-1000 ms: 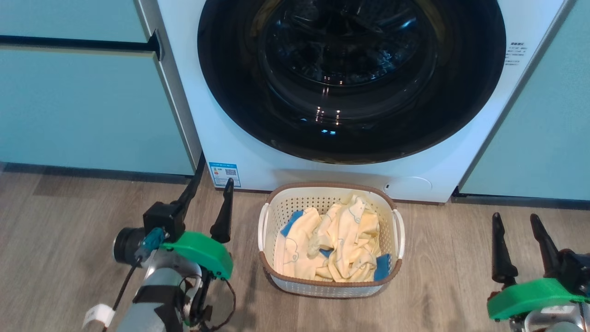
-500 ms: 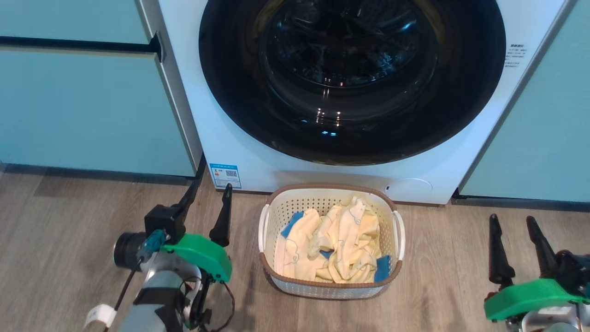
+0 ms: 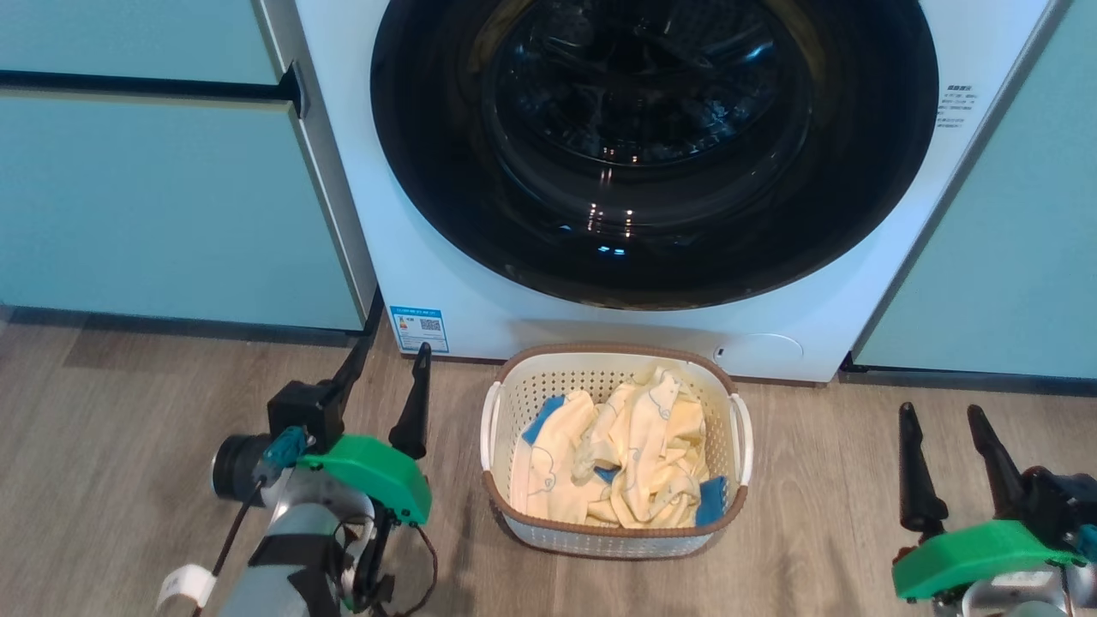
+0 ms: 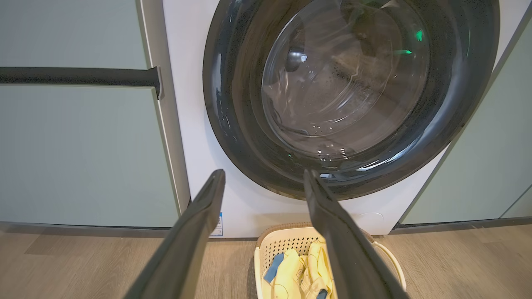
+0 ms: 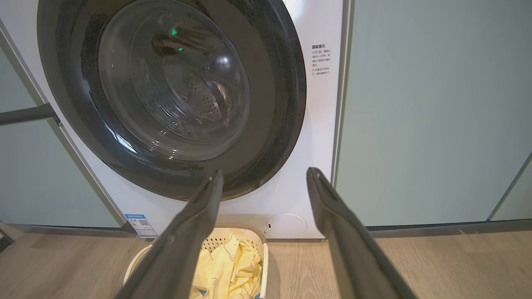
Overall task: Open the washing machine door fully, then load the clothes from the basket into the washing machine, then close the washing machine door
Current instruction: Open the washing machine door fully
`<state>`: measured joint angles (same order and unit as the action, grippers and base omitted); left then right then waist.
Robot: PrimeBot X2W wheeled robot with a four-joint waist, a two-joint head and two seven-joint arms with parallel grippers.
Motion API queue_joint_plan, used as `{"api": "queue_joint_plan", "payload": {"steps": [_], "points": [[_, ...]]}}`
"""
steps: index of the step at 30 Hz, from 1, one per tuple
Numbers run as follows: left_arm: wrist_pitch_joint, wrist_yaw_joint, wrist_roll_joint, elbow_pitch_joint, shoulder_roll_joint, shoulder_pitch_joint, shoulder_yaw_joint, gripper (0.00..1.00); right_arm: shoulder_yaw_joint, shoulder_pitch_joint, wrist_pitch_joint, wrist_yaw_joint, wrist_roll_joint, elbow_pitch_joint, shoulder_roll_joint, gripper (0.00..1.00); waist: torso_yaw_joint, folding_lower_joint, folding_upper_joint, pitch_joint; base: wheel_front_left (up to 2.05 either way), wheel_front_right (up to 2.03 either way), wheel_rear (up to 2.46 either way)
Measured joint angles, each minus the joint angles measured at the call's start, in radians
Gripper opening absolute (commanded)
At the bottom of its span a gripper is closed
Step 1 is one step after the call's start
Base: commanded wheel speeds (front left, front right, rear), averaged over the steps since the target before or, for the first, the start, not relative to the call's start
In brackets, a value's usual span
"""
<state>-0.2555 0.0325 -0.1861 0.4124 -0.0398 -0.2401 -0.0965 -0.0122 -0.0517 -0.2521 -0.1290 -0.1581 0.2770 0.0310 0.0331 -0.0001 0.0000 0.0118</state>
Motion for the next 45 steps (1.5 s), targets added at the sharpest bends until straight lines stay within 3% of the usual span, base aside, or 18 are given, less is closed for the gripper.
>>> {"api": "queue_joint_plan", "payload": {"steps": [34, 45], "points": [[0.000, 0.007, 0.012, -0.013, 0.001, -0.006, -0.001, 1.00, -0.017, -0.001, 0.000, 0.000, 0.000, 0.009, 0.003, 1.00, -0.007, 0.0002, 0.0000, 0.009, 1.09, 1.10, -2.19], [0.000, -0.002, 0.026, -0.023, 0.009, -0.007, -0.002, 1.00, -0.015, -0.002, 0.000, 0.000, 0.000, 0.007, 0.009, 1.00, -0.010, 0.0001, 0.0000, 0.010, 0.54, 0.54, -1.08]]}}
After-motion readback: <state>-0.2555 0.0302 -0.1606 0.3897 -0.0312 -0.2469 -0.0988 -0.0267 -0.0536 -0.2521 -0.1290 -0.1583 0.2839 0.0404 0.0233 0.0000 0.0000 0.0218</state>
